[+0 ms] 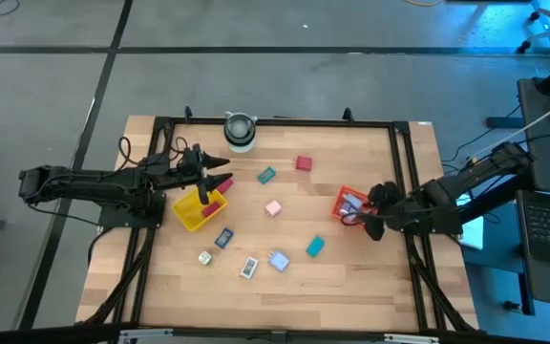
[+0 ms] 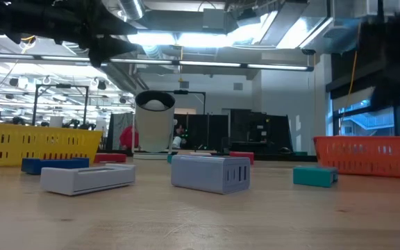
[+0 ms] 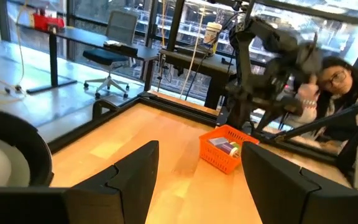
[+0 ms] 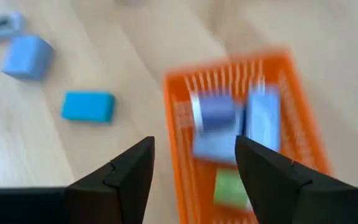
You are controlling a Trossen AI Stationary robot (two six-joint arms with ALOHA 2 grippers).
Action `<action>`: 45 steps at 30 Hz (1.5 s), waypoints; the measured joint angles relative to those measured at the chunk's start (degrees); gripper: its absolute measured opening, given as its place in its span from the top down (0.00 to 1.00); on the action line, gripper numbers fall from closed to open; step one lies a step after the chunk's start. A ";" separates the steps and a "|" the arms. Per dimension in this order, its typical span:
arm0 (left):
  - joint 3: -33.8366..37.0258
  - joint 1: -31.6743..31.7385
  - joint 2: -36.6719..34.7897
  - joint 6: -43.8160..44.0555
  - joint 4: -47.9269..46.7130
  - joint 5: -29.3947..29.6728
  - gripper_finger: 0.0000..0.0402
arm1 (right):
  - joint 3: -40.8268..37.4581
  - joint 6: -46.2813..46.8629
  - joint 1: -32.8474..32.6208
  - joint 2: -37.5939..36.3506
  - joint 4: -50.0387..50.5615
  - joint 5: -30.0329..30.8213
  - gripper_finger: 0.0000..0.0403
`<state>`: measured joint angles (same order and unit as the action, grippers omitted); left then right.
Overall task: Pick & Place Office items
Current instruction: Put the bottom blue digital timer into the yellow basket
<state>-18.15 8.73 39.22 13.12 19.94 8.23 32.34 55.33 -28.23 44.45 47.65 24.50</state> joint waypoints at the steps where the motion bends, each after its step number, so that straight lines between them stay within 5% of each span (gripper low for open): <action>1: 0.00 0.01 0.00 -0.90 0.00 0.02 0.44 | 1.42 -2.79 0.17 0.00 -0.19 1.70 0.44; 5: 0.00 0.91 0.00 -0.61 1.42 0.54 0.44 | 7.17 -14.02 2.94 1.60 -1.66 3.96 0.44; 11: 0.00 2.74 -0.01 -0.24 2.99 -1.16 0.44 | 13.21 -36.33 4.83 6.97 -6.20 -6.27 0.44; 26: 0.00 3.39 -0.01 3.34 2.99 -3.83 0.44 | 16.62 -54.86 8.96 28.57 -11.42 -25.08 0.44; 45: 0.00 3.39 0.00 4.25 2.99 -4.44 0.44 | 22.12 -69.28 9.72 47.21 -15.14 -23.96 0.44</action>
<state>-18.15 12.12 39.22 17.37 22.93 3.79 54.46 -13.96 -18.51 91.66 32.51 0.54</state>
